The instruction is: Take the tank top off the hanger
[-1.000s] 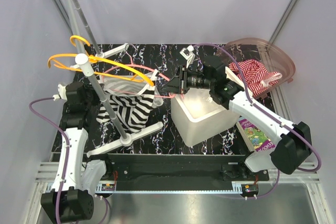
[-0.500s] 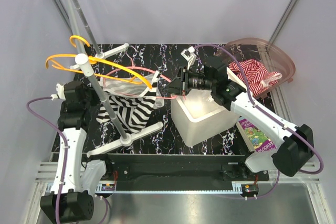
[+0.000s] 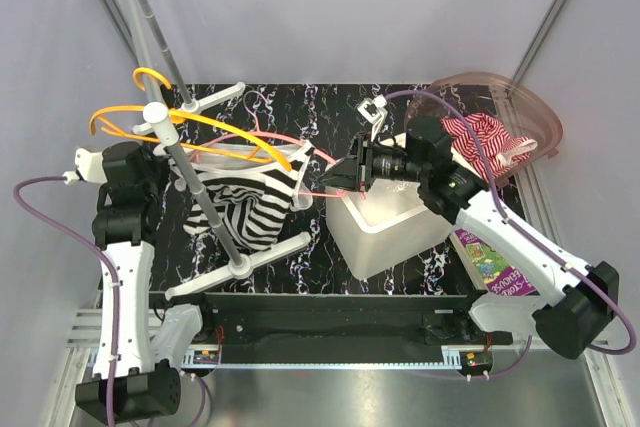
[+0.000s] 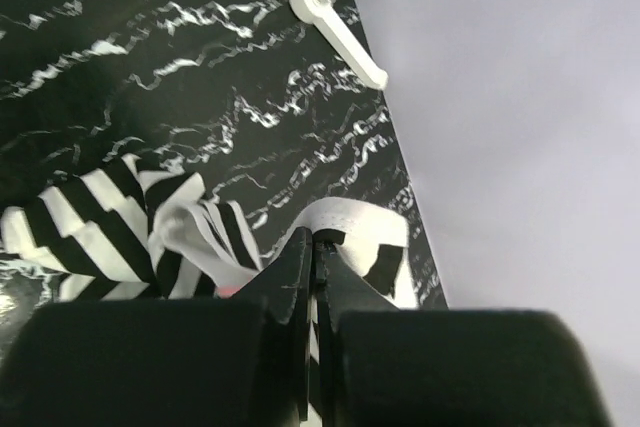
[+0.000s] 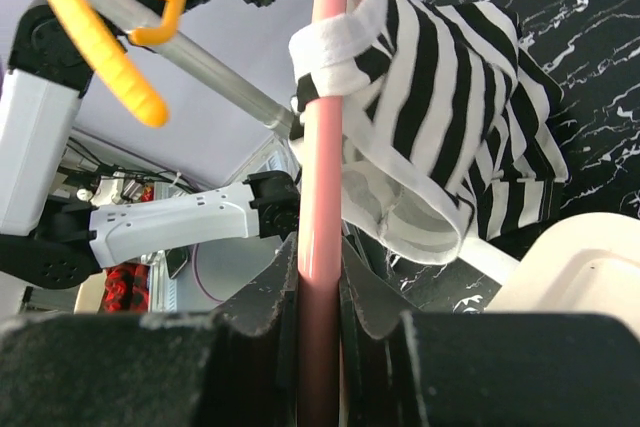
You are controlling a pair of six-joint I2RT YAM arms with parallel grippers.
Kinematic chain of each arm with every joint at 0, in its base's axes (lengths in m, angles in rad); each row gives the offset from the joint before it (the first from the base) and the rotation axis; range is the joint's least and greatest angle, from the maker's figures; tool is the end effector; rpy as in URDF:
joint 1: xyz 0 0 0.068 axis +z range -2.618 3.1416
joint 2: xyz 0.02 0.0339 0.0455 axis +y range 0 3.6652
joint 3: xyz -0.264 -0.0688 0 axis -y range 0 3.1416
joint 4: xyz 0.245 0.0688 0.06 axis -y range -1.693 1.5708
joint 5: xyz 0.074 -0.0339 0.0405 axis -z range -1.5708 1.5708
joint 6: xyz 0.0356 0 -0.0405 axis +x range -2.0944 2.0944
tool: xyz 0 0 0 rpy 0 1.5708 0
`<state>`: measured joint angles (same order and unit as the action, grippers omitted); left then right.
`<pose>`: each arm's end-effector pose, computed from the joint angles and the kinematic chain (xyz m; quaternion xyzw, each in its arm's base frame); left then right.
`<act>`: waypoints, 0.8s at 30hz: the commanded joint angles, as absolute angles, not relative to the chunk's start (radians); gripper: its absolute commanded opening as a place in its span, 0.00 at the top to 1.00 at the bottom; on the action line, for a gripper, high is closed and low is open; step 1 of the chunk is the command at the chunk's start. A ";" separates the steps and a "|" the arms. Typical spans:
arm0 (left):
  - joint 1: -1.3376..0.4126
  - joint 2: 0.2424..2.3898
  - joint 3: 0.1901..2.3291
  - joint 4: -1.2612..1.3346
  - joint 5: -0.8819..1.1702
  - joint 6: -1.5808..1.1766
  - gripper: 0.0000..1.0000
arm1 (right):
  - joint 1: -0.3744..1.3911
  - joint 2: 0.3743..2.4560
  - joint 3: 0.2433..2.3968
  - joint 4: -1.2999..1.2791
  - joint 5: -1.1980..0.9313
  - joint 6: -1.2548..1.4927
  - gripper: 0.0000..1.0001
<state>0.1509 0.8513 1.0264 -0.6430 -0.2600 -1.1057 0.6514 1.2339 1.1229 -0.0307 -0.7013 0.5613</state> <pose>0.1702 0.0351 0.3649 -0.5514 0.6434 -0.1406 0.5121 0.2112 0.1899 0.3809 -0.2568 0.6986 0.5639 0.3578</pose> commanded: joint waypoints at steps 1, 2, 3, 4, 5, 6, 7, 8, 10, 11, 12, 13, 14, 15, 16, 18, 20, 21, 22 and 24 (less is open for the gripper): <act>0.173 0.874 1.046 -0.689 -0.341 -1.065 1.00 | 0.647 1.167 1.141 0.047 -0.716 0.548 1.00; 0.172 0.874 1.039 -0.696 -0.334 -1.069 1.00 | 0.647 1.164 1.140 0.051 -0.707 0.557 1.00; 0.173 0.873 1.019 -0.704 -0.327 -1.089 1.00 | 0.647 1.160 1.140 0.054 -0.686 0.564 1.00; 0.173 0.868 1.006 -0.712 -0.325 -1.100 1.00 | 0.644 1.160 1.144 0.061 -0.683 0.571 1.00; 0.175 0.867 0.996 -0.725 -0.325 -1.110 1.00 | 0.643 1.163 1.146 0.067 -0.683 0.587 1.00; 0.176 0.864 0.974 -0.727 -0.322 -1.132 1.00 | 0.641 1.169 1.149 0.086 -0.695 0.598 1.00; 0.179 0.867 0.963 -0.726 -0.318 -1.135 1.00 | 0.638 1.170 1.150 0.095 -0.702 0.609 1.00; 0.179 0.871 0.957 -0.716 -0.311 -1.135 1.00 | 0.637 1.175 1.150 0.107 -0.712 0.635 1.00; 0.179 0.882 0.951 -0.697 -0.299 -1.123 1.00 | 0.637 1.183 1.144 0.136 -0.733 0.669 1.00; 0.179 0.881 0.948 -0.675 -0.298 -1.115 1.00 | 0.635 1.183 1.138 0.144 -0.736 0.676 1.00; 0.179 0.882 0.951 -0.670 -0.298 -1.105 1.00 | 0.634 1.181 1.134 0.155 -0.732 0.683 1.00; 0.179 0.879 0.956 -0.672 -0.298 -1.097 1.00 | 0.632 1.181 1.128 0.159 -0.729 0.687 1.00; 0.179 0.874 0.956 -0.676 -0.298 -1.091 1.00 | 0.626 1.186 1.127 0.161 -0.724 0.693 1.00; 0.179 0.870 0.951 -0.684 -0.296 -1.088 1.00 | 0.623 1.189 1.132 0.169 -0.723 0.696 1.00; 0.179 0.864 0.945 -0.690 -0.293 -1.092 1.00 | 0.621 1.196 1.146 0.170 -0.724 0.699 1.00; 0.179 0.847 0.921 -0.721 -0.272 -1.115 1.00 | 0.620 1.221 1.169 0.176 -0.721 0.706 1.00; 0.179 0.832 0.890 -0.742 -0.214 -1.140 1.00 | 0.620 1.250 1.196 0.187 -0.715 0.721 1.00; 0.181 0.827 0.879 -0.742 -0.186 -1.144 1.00 | 0.620 1.261 1.215 0.193 -0.715 0.727 1.00; 0.179 0.822 0.867 -0.742 -0.160 -1.147 1.00 | 0.620 1.273 1.223 0.198 -0.716 0.736 1.00; 0.179 0.798 0.835 -0.742 -0.109 -1.158 1.00 | 0.620 1.310 1.244 0.202 -0.719 0.749 1.00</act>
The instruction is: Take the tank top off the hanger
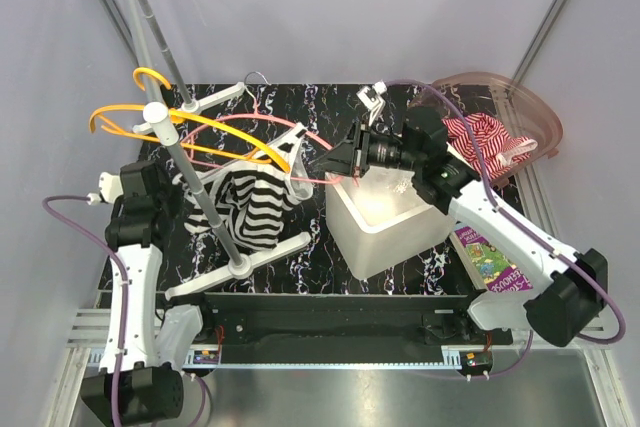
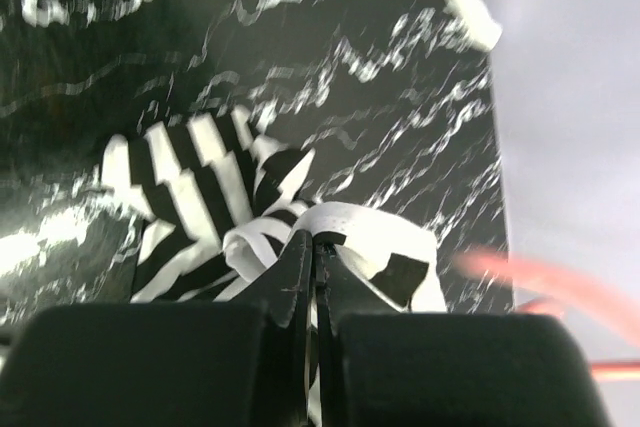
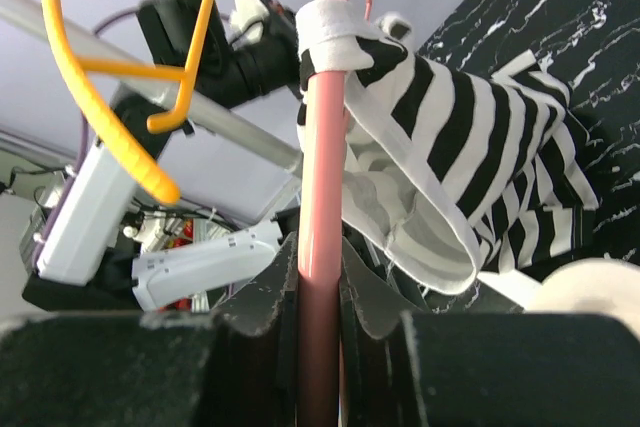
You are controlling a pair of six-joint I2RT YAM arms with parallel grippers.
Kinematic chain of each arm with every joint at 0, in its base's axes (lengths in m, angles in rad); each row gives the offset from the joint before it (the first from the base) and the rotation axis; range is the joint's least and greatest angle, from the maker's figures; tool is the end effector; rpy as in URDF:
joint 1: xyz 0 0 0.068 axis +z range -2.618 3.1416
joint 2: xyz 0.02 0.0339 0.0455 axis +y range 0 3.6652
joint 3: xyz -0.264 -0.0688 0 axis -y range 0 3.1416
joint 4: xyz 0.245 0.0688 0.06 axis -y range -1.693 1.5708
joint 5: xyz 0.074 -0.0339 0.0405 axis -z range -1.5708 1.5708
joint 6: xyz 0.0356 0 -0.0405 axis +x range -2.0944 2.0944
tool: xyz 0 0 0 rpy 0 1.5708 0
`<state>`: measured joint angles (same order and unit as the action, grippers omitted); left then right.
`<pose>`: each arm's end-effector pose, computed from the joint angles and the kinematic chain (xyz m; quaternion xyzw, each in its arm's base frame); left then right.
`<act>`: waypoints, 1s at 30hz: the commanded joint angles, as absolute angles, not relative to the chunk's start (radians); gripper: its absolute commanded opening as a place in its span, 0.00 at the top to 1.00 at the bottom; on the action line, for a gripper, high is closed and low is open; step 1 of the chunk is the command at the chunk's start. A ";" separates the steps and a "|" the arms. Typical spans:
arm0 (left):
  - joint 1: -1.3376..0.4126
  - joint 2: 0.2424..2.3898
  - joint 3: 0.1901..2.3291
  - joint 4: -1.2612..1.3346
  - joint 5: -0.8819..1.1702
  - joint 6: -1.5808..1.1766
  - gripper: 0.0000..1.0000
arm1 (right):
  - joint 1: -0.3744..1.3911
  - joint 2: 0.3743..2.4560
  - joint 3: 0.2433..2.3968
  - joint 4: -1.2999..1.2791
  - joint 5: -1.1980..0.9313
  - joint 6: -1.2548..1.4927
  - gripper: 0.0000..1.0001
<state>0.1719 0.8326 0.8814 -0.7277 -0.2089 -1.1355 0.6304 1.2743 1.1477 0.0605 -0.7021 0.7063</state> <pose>0.1651 0.0362 0.3123 -0.5814 0.6850 -0.1154 0.4237 0.2243 0.1921 0.3879 -0.2088 0.6940 0.5947 0.3480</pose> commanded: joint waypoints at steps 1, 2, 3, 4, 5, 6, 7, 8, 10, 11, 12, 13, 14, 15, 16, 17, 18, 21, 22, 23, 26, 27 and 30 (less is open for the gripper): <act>0.179 0.784 0.824 -0.744 -0.101 -1.160 1.00 | 0.620 1.321 1.252 0.204 -0.722 0.755 1.00; 0.181 0.769 0.807 -0.744 -0.092 -1.160 1.00 | 0.620 1.344 1.256 0.204 -0.729 0.755 1.00; 0.179 0.737 0.799 -0.747 -0.091 -1.160 1.00 | 0.620 1.350 1.267 0.203 -0.730 0.755 1.00; 0.179 0.717 0.792 -0.747 -0.089 -1.160 1.00 | 0.620 1.359 1.275 0.199 -0.733 0.749 1.00; 0.179 0.698 0.784 -0.750 -0.081 -1.157 0.95 | 0.620 1.374 1.282 0.190 -0.735 0.741 1.00; 0.179 0.683 0.779 -0.750 -0.075 -1.155 0.88 | 0.620 1.385 1.302 0.160 -0.735 0.733 1.00; 0.179 0.648 0.779 -0.752 -0.069 -1.154 0.81 | 0.620 1.393 1.311 0.146 -0.735 0.714 1.00; 0.181 0.634 0.778 -0.749 -0.055 -1.143 0.67 | 0.620 1.411 1.319 0.135 -0.736 0.703 1.00; 0.179 0.595 0.778 -0.756 -0.034 -1.131 0.56 | 0.620 1.425 1.330 0.120 -0.741 0.681 1.00; 0.179 0.582 0.779 -0.759 -0.006 -1.114 0.49 | 0.620 1.439 1.331 0.118 -0.749 0.675 1.00; 0.179 0.571 0.779 -0.762 0.018 -1.111 0.46 | 0.620 1.445 1.336 0.118 -0.758 0.670 1.00; 0.179 0.546 0.779 -0.773 0.035 -1.114 0.45 | 0.620 1.454 1.341 0.118 -0.773 0.660 1.00; 0.179 0.534 0.779 -0.776 0.075 -1.132 0.44 | 0.621 1.469 1.344 0.120 -0.805 0.654 1.00; 0.179 0.525 0.778 -0.778 0.095 -1.153 0.44 | 0.620 1.473 1.341 0.118 -0.814 0.649 1.00; 0.181 0.516 0.775 -0.778 0.119 -1.179 0.43 | 0.623 1.474 1.336 0.121 -0.822 0.635 1.00; 0.179 0.505 0.775 -0.779 0.165 -1.239 0.44 | 0.624 1.474 1.329 0.124 -0.830 0.627 1.00; 0.181 0.505 0.776 -0.778 0.187 -1.271 0.44 | 0.624 1.470 1.310 0.126 -0.831 0.618 1.00; 0.179 0.523 0.802 -0.770 0.236 -1.383 0.44 | 0.632 1.465 1.279 0.127 -0.844 0.588 1.00; 0.179 0.531 0.816 -0.764 0.239 -1.405 0.44 | 0.637 1.463 1.272 0.127 -0.845 0.572 1.00; 0.179 0.554 0.846 -0.762 0.247 -1.445 0.44 | 0.640 1.462 1.258 0.127 -0.845 0.563 1.00; 0.179 0.587 0.897 -0.753 0.255 -1.535 0.42 | 0.661 1.457 1.233 0.123 -0.833 0.531 1.00; 0.179 0.606 0.902 -0.750 0.259 -1.566 0.42 | 0.678 1.454 1.229 0.121 -0.825 0.517 1.00; 0.178 0.638 0.897 -0.716 0.302 -1.705 0.43 | 0.709 1.453 1.212 0.117 -0.808 0.499 1.00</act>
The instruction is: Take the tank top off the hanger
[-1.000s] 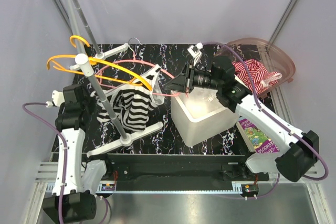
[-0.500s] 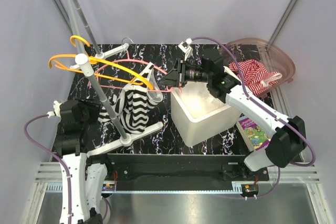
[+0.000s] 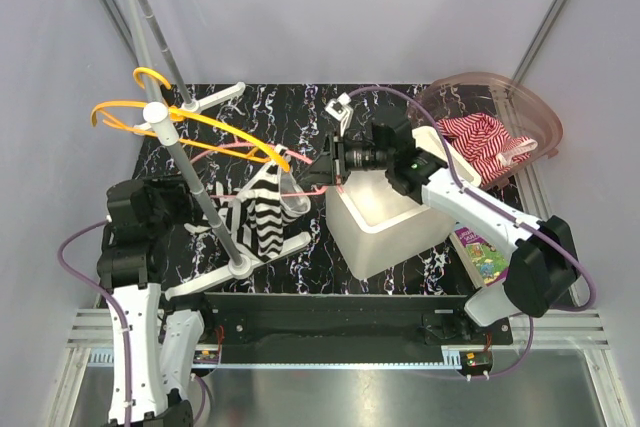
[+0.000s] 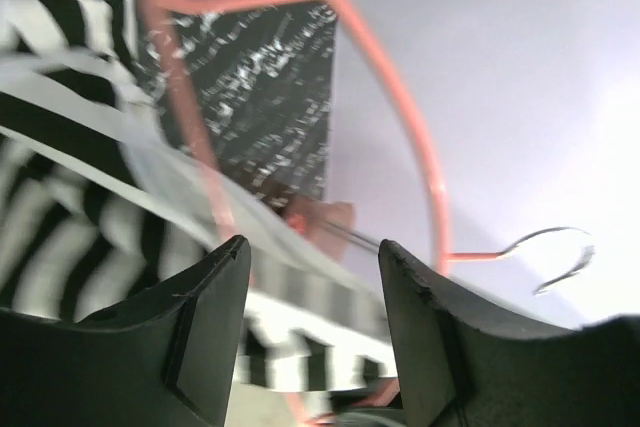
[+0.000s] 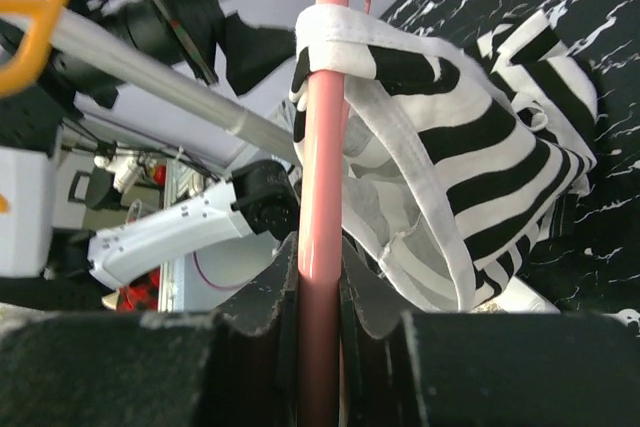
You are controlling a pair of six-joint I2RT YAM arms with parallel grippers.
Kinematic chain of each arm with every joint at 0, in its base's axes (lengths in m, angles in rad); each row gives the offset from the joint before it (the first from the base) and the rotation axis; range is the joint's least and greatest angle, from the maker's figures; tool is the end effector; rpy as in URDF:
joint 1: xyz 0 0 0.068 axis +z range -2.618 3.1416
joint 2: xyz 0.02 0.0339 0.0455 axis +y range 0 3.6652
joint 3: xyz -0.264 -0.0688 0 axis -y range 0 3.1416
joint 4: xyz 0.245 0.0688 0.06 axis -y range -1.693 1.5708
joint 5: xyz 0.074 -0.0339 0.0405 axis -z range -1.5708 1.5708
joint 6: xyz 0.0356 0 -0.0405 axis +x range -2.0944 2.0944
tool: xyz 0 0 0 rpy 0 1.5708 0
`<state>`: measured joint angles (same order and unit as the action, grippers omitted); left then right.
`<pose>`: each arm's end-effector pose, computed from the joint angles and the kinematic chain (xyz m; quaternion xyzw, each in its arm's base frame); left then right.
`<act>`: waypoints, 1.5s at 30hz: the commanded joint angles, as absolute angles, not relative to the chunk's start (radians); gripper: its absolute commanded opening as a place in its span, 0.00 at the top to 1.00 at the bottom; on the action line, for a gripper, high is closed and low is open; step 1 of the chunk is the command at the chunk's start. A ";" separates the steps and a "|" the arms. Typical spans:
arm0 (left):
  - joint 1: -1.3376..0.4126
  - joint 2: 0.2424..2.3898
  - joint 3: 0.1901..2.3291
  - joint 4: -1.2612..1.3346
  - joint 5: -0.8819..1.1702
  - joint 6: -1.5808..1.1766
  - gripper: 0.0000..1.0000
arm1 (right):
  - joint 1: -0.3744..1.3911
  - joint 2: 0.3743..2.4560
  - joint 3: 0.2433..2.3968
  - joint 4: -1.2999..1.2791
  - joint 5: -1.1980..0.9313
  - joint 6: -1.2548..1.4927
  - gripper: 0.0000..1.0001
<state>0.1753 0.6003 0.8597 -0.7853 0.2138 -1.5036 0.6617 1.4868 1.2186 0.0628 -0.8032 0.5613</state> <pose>0.1172 0.0131 0.3289 -0.6057 0.6151 -0.3786 0.3337 0.2577 0.2332 0.3494 -0.2821 0.7009 0.5817 0.3013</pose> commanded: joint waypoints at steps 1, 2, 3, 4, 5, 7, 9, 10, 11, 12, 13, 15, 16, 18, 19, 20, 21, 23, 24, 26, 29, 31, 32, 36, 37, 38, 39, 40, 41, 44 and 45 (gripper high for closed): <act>0.179 0.646 0.894 -0.698 0.310 -1.748 0.42 | 0.716 1.451 1.209 0.118 -0.801 0.496 1.00; 0.179 0.656 0.897 -0.692 0.311 -1.762 0.43 | 0.725 1.451 1.204 0.120 -0.799 0.491 1.00; 0.179 0.664 0.897 -0.684 0.307 -1.775 0.42 | 0.733 1.450 1.201 0.121 -0.796 0.486 1.00; 0.179 0.681 0.902 -0.678 0.296 -1.798 0.42 | 0.748 1.445 1.200 0.123 -0.789 0.483 1.00; 0.179 0.686 0.902 -0.670 0.292 -1.813 0.42 | 0.753 1.442 1.193 0.127 -0.785 0.482 1.00; 0.179 0.701 0.900 -0.626 0.272 -1.842 0.43 | 0.759 1.434 1.186 0.135 -0.779 0.483 1.00; 0.179 0.724 0.917 -0.617 0.261 -1.836 0.43 | 0.762 1.433 1.178 0.147 -0.782 0.491 1.00; 0.179 0.748 0.934 -0.615 0.259 -1.823 0.43 | 0.765 1.433 1.177 0.152 -0.787 0.492 1.00; 0.179 0.764 0.940 -0.617 0.261 -1.821 0.43 | 0.767 1.433 1.174 0.153 -0.790 0.492 1.00; 0.179 0.775 0.943 -0.617 0.262 -1.818 0.43 | 0.769 1.433 1.170 0.156 -0.792 0.492 1.00; 0.179 0.781 0.948 -0.615 0.256 -1.815 0.44 | 0.772 1.433 1.169 0.166 -0.796 0.492 1.00; 0.179 0.804 0.959 -0.617 0.249 -1.813 0.46 | 0.776 1.433 1.164 0.172 -0.796 0.491 1.00; 0.179 0.810 0.962 -0.614 0.239 -1.810 0.47 | 0.778 1.437 1.166 0.172 -0.798 0.489 1.00; 0.178 0.821 0.972 -0.615 0.227 -1.799 0.51 | 0.778 1.445 1.178 0.172 -0.802 0.491 1.00; 0.178 0.825 0.973 -0.615 0.218 -1.793 0.54 | 0.779 1.453 1.183 0.173 -0.804 0.489 1.00; 0.178 0.830 0.976 -0.615 0.218 -1.790 0.57 | 0.779 1.454 1.192 0.173 -0.804 0.489 1.00; 0.178 0.837 0.976 -0.612 0.216 -1.789 0.62 | 0.779 1.460 1.196 0.173 -0.804 0.486 1.00; 0.178 0.847 0.977 -0.600 0.201 -1.766 0.86 | 0.779 1.471 1.213 0.172 -0.805 0.488 1.00; 0.178 0.854 0.986 -0.588 0.195 -1.753 0.95 | 0.779 1.476 1.219 0.172 -0.807 0.489 1.00; 0.178 0.870 0.996 -0.581 0.193 -1.721 1.00 | 0.779 1.486 1.238 0.163 -0.805 0.489 1.00; 0.178 0.881 0.996 -0.526 0.195 -1.697 1.00 | 0.779 1.491 1.261 0.124 -0.787 0.476 1.00; 0.178 0.876 0.989 -0.476 0.187 -1.697 1.00 | 0.779 1.490 1.276 0.094 -0.772 0.468 0.87; 0.179 0.874 0.992 -0.469 0.184 -1.700 1.00 | 0.779 1.488 1.279 0.086 -0.767 0.462 0.84; 0.181 0.853 0.992 -0.427 0.147 -1.726 1.00 | 0.779 1.482 1.299 0.048 -0.736 0.449 0.62; 0.179 0.850 0.999 -0.423 0.135 -1.723 1.00 | 0.779 1.480 1.313 0.032 -0.735 0.446 0.52; 0.179 0.845 1.017 -0.420 0.121 -1.715 1.00 | 0.779 1.483 1.324 0.022 -0.732 0.439 0.47; 0.179 0.844 1.023 -0.420 0.111 -1.707 1.00 | 0.779 1.485 1.333 0.011 -0.715 0.434 0.43; 0.179 0.842 1.029 -0.420 0.092 -1.697 1.00 | 0.778 1.488 1.354 0.006 -0.707 0.431 0.36; 0.179 0.841 1.032 -0.420 0.086 -1.695 1.00 | 0.778 1.491 1.365 -0.024 -0.704 0.426 0.34; 0.181 0.827 1.013 -0.391 0.080 -1.713 1.00 | 0.778 1.520 1.423 -0.054 -0.684 0.442 0.29; 0.181 0.819 0.996 -0.355 0.077 -1.720 1.00 | 0.779 1.538 1.440 -0.064 -0.675 0.448 0.28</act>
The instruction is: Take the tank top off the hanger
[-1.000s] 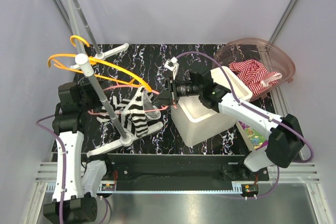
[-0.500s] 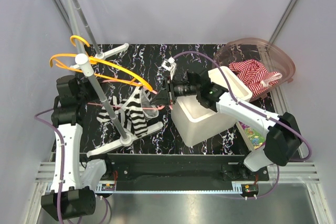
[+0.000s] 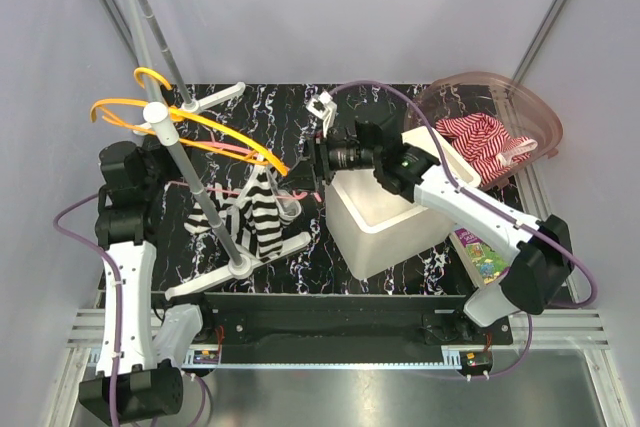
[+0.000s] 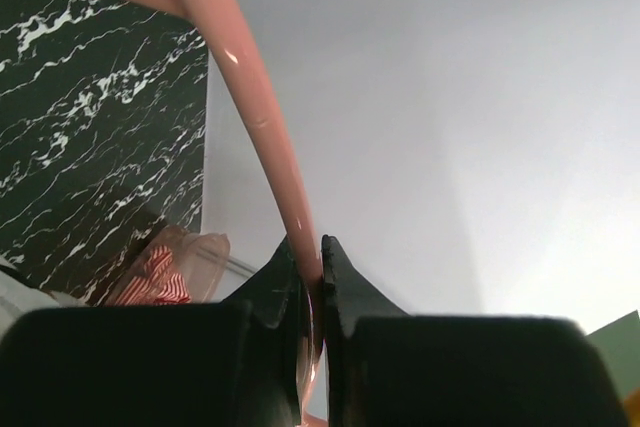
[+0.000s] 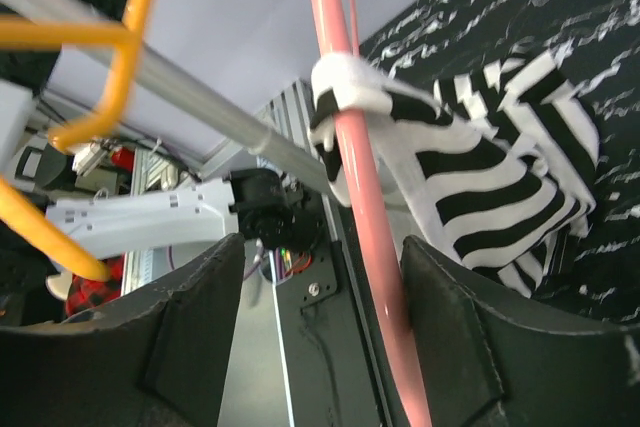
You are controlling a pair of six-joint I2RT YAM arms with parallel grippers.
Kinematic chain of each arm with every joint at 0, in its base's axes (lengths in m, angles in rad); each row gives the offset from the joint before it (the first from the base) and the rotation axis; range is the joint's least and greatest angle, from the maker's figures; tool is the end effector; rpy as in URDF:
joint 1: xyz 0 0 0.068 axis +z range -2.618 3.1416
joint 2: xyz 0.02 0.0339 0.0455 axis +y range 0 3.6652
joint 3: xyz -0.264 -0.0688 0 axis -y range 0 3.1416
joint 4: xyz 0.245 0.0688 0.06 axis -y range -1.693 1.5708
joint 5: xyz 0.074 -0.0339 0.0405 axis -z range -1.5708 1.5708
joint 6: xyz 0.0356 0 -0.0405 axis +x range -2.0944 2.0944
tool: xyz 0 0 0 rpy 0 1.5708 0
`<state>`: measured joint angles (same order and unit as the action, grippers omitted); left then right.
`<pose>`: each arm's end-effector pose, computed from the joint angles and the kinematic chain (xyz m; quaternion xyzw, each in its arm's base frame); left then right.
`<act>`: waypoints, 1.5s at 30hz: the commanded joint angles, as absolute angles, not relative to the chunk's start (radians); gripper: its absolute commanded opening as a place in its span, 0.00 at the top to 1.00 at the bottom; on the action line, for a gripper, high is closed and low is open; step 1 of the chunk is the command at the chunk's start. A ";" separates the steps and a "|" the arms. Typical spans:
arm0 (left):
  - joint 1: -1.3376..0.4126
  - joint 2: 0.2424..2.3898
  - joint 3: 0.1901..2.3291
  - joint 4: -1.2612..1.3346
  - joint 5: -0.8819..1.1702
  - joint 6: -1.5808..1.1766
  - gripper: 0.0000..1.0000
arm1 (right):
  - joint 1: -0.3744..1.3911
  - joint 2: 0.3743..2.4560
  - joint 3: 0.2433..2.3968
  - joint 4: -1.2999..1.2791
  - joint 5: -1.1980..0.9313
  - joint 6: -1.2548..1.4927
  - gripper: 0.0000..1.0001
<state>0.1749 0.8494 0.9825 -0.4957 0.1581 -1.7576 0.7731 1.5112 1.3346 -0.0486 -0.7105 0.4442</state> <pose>0.1808 0.0263 0.3650 -0.6495 0.5032 -0.4485 0.3518 0.2375 0.2641 0.3705 -0.3339 0.6879 0.5572 0.3238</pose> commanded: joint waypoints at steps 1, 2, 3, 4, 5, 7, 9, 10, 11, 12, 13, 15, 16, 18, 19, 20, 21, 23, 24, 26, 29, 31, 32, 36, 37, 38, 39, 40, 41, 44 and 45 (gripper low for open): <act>0.179 0.816 0.993 -0.342 0.068 -1.723 1.00 | 0.778 1.549 1.478 -0.090 -0.666 0.452 0.28; 0.181 0.813 0.988 -0.333 0.063 -1.724 1.00 | 0.778 1.558 1.495 -0.103 -0.658 0.462 0.26; 0.181 0.811 0.986 -0.315 0.055 -1.724 1.00 | 0.778 1.580 1.514 -0.112 -0.650 0.468 0.25; 0.181 0.811 0.983 -0.304 0.049 -1.726 1.00 | 0.778 1.592 1.550 -0.126 -0.652 0.474 0.25; 0.183 0.811 0.979 -0.284 0.049 -1.726 1.00 | 0.778 1.601 1.569 -0.127 -0.656 0.489 0.25; 0.184 0.815 0.985 -0.284 0.038 -1.721 1.00 | 0.776 1.634 1.618 -0.138 -0.655 0.511 0.24; 0.186 0.819 0.986 -0.285 0.035 -1.704 1.00 | 0.776 1.658 1.649 -0.155 -0.637 0.531 0.24; 0.186 0.824 0.988 -0.285 0.038 -1.701 1.00 | 0.775 1.663 1.681 -0.163 -0.629 0.529 0.24; 0.187 0.825 0.988 -0.287 0.040 -1.701 1.00 | 0.776 1.667 1.695 -0.170 -0.621 0.522 0.24; 0.187 0.827 0.986 -0.285 0.043 -1.697 1.00 | 0.776 1.680 1.707 -0.185 -0.603 0.522 0.23; 0.187 0.828 0.985 -0.284 0.044 -1.694 1.00 | 0.776 1.686 1.736 -0.192 -0.597 0.523 0.23; 0.187 0.834 0.986 -0.285 0.048 -1.686 1.00 | 0.776 1.715 1.764 -0.209 -0.595 0.529 0.27; 0.187 0.839 0.986 -0.284 0.048 -1.684 1.00 | 0.775 1.723 1.784 -0.215 -0.588 0.543 0.33; 0.189 0.847 0.991 -0.275 0.052 -1.674 1.00 | 0.776 1.743 1.804 -0.224 -0.580 0.554 0.39; 0.189 0.850 0.994 -0.273 0.054 -1.672 1.00 | 0.776 1.746 1.810 -0.227 -0.581 0.560 0.47; 0.189 0.854 0.999 -0.275 0.055 -1.672 1.00 | 0.776 1.756 1.813 -0.230 -0.592 0.567 0.51; 0.189 0.856 1.000 -0.273 0.060 -1.672 1.00 | 0.776 1.761 1.822 -0.230 -0.598 0.574 0.53; 0.187 0.857 1.002 -0.273 0.063 -1.674 1.00 | 0.778 1.775 1.827 -0.232 -0.617 0.583 0.53; 0.189 0.857 1.002 -0.273 0.061 -1.674 1.00 | 0.778 1.776 1.827 -0.232 -0.618 0.586 0.54; 0.189 0.856 1.003 -0.272 0.061 -1.675 1.00 | 0.778 1.781 1.824 -0.235 -0.615 0.578 0.61; 0.189 0.853 0.999 -0.273 0.066 -1.677 1.00 | 0.778 1.790 1.824 -0.242 -0.612 0.568 0.62; 0.189 0.850 0.997 -0.275 0.066 -1.680 1.00 | 0.778 1.795 1.828 -0.248 -0.603 0.551 0.60; 0.189 0.848 0.996 -0.273 0.064 -1.681 1.00 | 0.778 1.796 1.830 -0.255 -0.600 0.549 0.60; 0.189 0.850 1.000 -0.275 0.066 -1.683 1.00 | 0.779 1.802 1.825 -0.265 -0.592 0.532 0.56; 0.189 0.850 1.002 -0.273 0.071 -1.681 1.00 | 0.781 1.802 1.825 -0.273 -0.585 0.526 0.56; 0.189 0.850 1.002 -0.275 0.068 -1.683 1.00 | 0.781 1.802 1.821 -0.278 -0.581 0.520 0.55; 0.189 0.850 1.003 -0.275 0.069 -1.681 1.00 | 0.784 1.804 1.822 -0.281 -0.575 0.506 0.54; 0.189 0.850 1.003 -0.275 0.069 -1.681 1.00 | 0.785 1.805 1.825 -0.291 -0.566 0.502 0.54; 0.189 0.850 1.003 -0.273 0.071 -1.681 1.00 | 0.785 1.805 1.827 -0.291 -0.565 0.497 0.56; 0.189 0.850 0.999 -0.275 0.077 -1.684 1.00 | 0.796 1.821 1.845 -0.298 -0.565 0.500 0.63; 0.187 0.850 0.997 -0.275 0.078 -1.692 1.00 | 0.801 1.830 1.848 -0.298 -0.566 0.500 0.66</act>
